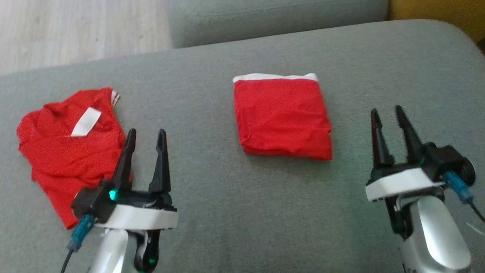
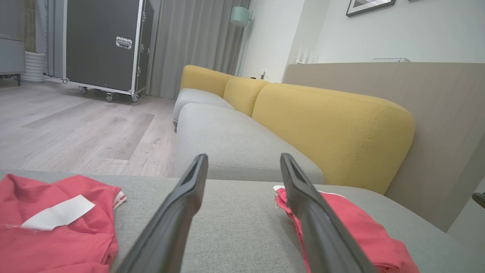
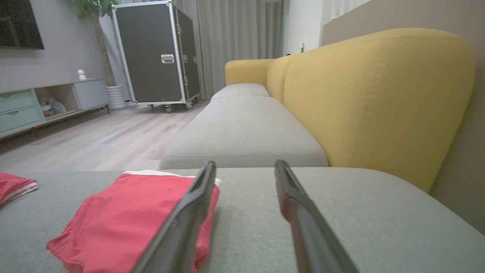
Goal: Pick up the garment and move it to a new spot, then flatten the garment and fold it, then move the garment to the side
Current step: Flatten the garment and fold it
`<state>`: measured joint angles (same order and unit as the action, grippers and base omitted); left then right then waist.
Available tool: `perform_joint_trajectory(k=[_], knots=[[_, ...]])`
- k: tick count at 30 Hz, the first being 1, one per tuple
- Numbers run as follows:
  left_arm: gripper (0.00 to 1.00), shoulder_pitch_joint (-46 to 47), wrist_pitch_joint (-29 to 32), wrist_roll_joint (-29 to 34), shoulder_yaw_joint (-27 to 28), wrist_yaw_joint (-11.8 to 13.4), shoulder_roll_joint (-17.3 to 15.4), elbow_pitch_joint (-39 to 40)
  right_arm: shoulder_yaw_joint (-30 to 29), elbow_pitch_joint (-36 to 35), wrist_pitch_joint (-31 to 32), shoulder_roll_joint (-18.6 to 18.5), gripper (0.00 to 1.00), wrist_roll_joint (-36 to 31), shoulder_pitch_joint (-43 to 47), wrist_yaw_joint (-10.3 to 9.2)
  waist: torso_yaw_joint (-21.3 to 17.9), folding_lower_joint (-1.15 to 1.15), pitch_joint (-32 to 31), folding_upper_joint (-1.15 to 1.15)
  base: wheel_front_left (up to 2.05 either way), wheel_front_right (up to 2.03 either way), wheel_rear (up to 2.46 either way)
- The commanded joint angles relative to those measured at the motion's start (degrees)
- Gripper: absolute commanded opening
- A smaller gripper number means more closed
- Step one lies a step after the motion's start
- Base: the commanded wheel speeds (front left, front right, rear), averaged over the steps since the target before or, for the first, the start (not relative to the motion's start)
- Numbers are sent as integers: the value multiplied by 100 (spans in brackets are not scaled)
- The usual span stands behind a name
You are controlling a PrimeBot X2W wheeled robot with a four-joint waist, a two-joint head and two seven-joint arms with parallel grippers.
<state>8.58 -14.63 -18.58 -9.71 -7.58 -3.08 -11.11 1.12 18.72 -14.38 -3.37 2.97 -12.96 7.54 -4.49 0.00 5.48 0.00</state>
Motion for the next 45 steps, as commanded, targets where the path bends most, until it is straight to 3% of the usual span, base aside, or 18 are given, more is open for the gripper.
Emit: perform_joint_trajectory(k=[1,7,14,22,26,35,45], knots=[[100,357,-37,26,94,9,-40,151,197,-123,-62,46,0,4,-414,-5,235,0,217,0,0,0,0],[100,601,-37,-43,-77,9,-59,97,222,598,24,48,0,-119,-1142,-5,734,0,627,0,0,0,0],[100,793,-37,-118,-261,9,-49,24,-7,2080,139,48,0,-343,-2098,-5,1237,0,951,0,0,0,0],[100,879,-37,-145,-314,9,-43,13,-373,3650,207,48,0,-742,-2554,-5,1444,0,1024,0,0,0,0],[100,864,-37,-144,-299,9,-40,-12,-432,3987,54,49,0,-833,-2802,-5,1459,0,957,0,0,0,0],[100,801,-37,-161,-296,9,-22,-12,817,3546,-60,49,0,48,-3026,-5,1486,0,816,0,0,0,0],[100,765,-37,-187,-264,9,-3,-34,1932,4378,223,49,0,435,-2780,-5,1580,0,746,0,0,0,0]])
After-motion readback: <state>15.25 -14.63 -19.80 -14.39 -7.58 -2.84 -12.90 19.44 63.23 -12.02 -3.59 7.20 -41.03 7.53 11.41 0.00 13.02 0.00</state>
